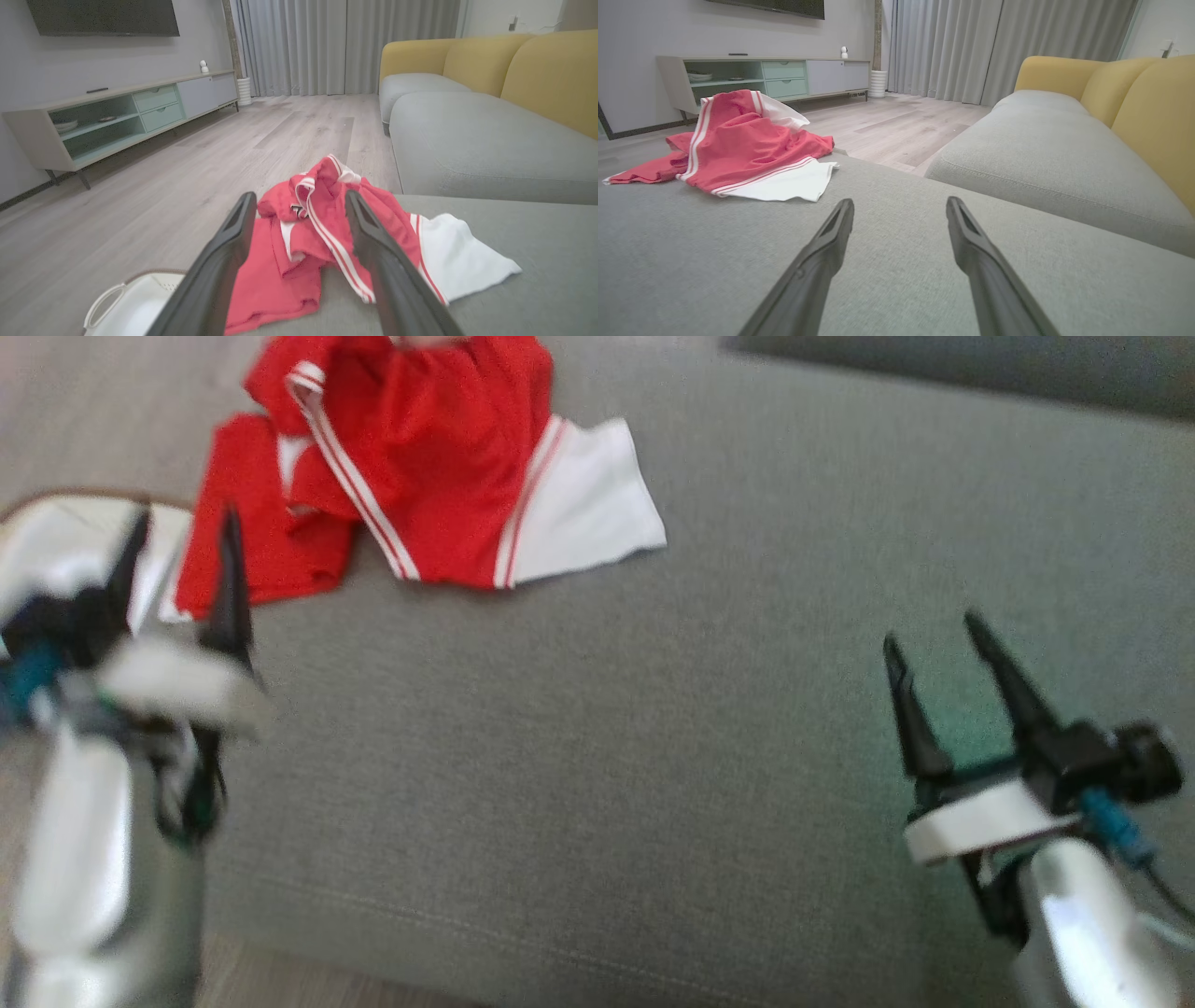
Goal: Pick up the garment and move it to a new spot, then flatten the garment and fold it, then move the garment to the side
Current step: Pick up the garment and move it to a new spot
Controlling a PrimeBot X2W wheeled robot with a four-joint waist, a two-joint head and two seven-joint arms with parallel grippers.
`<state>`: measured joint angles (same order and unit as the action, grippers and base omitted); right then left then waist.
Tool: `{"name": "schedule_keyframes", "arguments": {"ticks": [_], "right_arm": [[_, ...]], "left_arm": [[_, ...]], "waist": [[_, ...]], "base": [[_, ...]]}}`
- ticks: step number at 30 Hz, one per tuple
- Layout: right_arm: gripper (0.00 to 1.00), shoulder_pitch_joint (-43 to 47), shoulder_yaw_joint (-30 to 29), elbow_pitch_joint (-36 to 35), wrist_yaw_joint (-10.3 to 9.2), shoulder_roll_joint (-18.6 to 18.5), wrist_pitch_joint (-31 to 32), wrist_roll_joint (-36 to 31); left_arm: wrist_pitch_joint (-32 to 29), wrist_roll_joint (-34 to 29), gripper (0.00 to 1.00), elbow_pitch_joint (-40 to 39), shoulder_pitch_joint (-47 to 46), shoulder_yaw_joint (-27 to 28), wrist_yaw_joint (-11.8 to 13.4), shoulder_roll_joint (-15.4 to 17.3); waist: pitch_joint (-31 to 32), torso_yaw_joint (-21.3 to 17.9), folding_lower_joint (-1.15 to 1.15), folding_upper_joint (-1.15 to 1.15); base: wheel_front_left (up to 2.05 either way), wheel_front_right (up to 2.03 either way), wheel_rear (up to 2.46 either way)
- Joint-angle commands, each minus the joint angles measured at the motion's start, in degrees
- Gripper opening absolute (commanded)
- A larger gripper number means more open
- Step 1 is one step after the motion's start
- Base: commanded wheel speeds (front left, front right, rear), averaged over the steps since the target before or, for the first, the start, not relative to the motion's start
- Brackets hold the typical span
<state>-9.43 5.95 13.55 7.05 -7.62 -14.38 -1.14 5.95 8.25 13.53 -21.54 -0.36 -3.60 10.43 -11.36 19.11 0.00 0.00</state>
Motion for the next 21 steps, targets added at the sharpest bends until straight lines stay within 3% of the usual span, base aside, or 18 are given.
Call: {"name": "schedule_keyframes", "arguments": {"ticks": [1,10,21], "right_arm": [[1.0,-2.33,1.75,-2.19,0.44,-1.24,-0.62,-0.38],[1.0,-5.62,2.62,-8.94,0.44,-6.91,0.26,-0.89],[1.0,-2.4,2.6,-20.47,0.44,-8.82,3.82,-0.31]], "left_arm": [[-1.28,0.5,1.0,-0.69,-4.46,1.98,-0.45,2.3],[-7.98,-1.01,1.0,18.66,-28.57,-0.66,-2.53,9.49],[-5.51,-4.84,1.0,39.23,-42.29,-1.84,1.47,14.96]], "waist": [[-7.41,-2.19,0.0,0.0],[-18.74,-5.01,0.0,0.0],[-24.39,-8.92,0.0,0.0]], "base": [[0.0,0.0,0.0],[0.0,0.0,0.0],[0.0,0.0,0.0]]}}
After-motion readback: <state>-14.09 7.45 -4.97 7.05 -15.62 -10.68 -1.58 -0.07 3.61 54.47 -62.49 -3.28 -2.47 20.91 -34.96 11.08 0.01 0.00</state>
